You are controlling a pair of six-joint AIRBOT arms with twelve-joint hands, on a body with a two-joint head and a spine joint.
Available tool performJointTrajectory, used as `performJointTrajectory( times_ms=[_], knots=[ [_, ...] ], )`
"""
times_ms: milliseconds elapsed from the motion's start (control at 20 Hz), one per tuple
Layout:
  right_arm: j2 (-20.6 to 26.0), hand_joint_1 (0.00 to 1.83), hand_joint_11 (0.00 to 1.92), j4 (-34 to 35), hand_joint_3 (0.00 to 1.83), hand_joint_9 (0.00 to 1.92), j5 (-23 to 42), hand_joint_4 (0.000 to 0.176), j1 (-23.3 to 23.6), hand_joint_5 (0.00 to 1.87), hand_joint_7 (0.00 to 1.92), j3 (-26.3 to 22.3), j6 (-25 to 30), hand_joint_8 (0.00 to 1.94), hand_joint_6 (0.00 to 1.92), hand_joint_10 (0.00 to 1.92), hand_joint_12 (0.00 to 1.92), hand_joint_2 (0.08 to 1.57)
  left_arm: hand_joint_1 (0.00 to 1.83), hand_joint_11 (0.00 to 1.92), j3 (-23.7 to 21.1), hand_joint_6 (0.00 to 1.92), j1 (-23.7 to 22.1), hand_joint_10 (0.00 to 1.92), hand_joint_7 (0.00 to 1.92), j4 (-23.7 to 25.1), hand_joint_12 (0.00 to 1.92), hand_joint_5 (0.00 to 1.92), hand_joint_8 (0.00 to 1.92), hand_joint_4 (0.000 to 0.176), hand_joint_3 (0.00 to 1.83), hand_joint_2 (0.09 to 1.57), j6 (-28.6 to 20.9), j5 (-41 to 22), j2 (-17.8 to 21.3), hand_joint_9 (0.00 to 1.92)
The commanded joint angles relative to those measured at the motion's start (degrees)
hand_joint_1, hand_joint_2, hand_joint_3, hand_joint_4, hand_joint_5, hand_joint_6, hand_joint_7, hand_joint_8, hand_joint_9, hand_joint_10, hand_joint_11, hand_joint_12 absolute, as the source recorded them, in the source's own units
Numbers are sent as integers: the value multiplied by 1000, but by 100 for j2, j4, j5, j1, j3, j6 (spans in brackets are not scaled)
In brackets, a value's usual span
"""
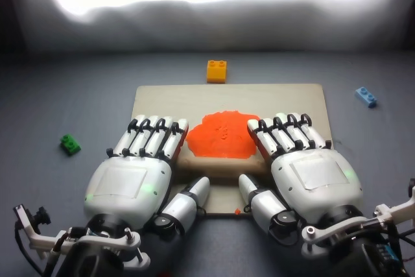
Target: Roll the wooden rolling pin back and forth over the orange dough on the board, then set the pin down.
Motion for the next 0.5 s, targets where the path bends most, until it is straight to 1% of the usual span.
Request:
performJointTrajectory(
  times_ms=[0, 100, 150, 350, 450],
  knots=[
    [14, 0, 0, -463, 47, 40, 493, 0, -14, 95, 101, 22, 19, 0, 0, 0, 96, 1571, 0, 0, 19, 0, -32, 0, 41, 333, 0, 41, 3, 0, 8, 1463, 0, -547, -13, 0],
    [15, 0, 0, -463, 59, 42, 491, 0, -14, 104, 99, 32, 23, 0, 4, 1, 88, 1571, 0, 0, 38, 0, -45, 0, 36, 328, 0, 33, 1, 0, 8, 1463, 0, -527, -15, 0],
    [14, 0, 0, -463, 63, 37, 490, 0, -14, 87, 88, 42, 23, 1, 3, 0, 42, 1571, 0, 0, 52, 0, -52, 0, 35, 322, 0, 32, 0, 0, 9, 1466, 0, -523, -17, 0],
    [14, 0, 0, -461, 50, 3, 491, 0, -8, 39, 40, 81, 37, 0, 0, 0, 0, 1568, 0, 0, 115, 2, -86, 0, 33, 319, 0, 32, 0, 0, 7, 1464, 0, -483, -36, 0],
    [14, 0, 1, -458, 48, 20, 481, 0, 1, 80, 75, 115, 51, 13, 16, 8, 0, 1571, 0, 0, 158, 9, -115, 3, 43, 319, 0, 49, 6, 0, 4, 1461, 0, -448, -57, 8]
  ],
)
